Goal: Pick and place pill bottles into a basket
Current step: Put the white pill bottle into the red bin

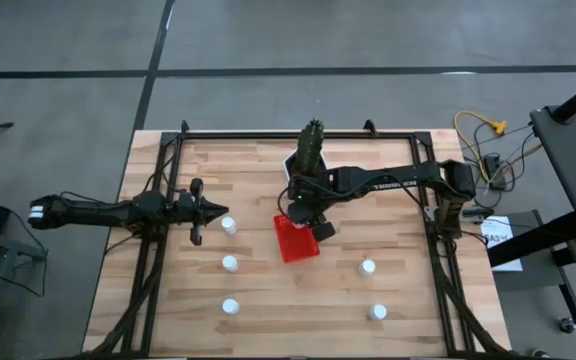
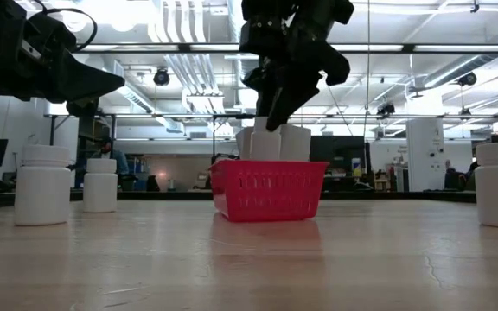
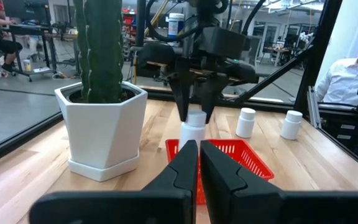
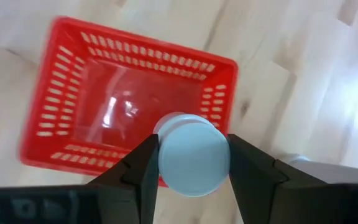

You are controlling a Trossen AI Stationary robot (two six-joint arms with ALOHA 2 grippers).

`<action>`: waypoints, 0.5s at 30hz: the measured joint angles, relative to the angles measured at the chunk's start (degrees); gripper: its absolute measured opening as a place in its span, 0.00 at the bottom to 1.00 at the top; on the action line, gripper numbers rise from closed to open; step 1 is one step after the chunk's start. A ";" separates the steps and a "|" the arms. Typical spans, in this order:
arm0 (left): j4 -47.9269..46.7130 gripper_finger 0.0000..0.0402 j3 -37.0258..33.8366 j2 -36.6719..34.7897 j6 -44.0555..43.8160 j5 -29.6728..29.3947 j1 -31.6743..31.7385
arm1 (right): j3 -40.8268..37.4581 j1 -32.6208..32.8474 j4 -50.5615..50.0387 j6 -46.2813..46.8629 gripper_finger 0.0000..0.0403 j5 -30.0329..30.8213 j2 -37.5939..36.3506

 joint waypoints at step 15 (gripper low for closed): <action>0.00 0.00 0.00 0.00 0.00 0.00 0.02 | -1.69 0.02 -0.41 -0.66 0.36 1.57 0.03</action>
